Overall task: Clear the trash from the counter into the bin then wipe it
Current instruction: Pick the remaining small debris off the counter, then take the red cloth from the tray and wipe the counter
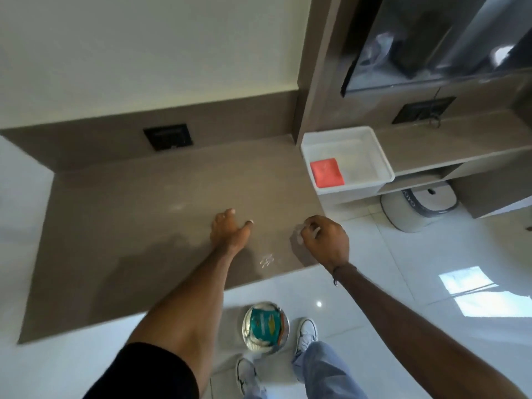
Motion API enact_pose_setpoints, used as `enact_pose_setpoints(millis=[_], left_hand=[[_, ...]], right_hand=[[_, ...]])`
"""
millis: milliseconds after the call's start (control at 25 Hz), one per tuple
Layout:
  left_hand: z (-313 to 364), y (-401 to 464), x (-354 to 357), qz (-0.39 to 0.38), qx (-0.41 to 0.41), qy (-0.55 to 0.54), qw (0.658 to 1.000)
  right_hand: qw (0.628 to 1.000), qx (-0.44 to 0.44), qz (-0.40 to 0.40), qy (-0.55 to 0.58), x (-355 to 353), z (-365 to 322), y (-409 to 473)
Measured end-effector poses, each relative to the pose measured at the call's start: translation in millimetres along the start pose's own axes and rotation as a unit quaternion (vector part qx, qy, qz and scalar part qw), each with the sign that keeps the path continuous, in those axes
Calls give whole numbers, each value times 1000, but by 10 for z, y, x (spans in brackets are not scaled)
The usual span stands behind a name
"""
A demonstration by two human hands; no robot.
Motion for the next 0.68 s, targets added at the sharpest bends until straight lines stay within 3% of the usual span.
enact_pose_setpoints(millis=[280, 440, 560, 680], left_hand=[[1431, 601, 1238, -72, 151, 91, 982], [2110, 1086, 1843, -76, 213, 163, 960], [2427, 1347, 2216, -95, 266, 272, 920], [2461, 1556, 2594, -149, 271, 395, 865]], right_hand=[[995, 64, -63, -39, 6, 926, 1636], [982, 97, -160, -26, 352, 1337, 2406], [965, 106, -241, -3, 674, 1391, 2678], [952, 130, -275, 27, 921, 1470, 2794]])
Point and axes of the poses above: each hand's wrist, its own y-axis towards the middle knuckle, its own x-axis out of the palm, z = x × y, the point moved 9 cm from there along y, towards the middle knuckle, and after that the axes turned 13 degrees about -y, right-handed, at the moved point
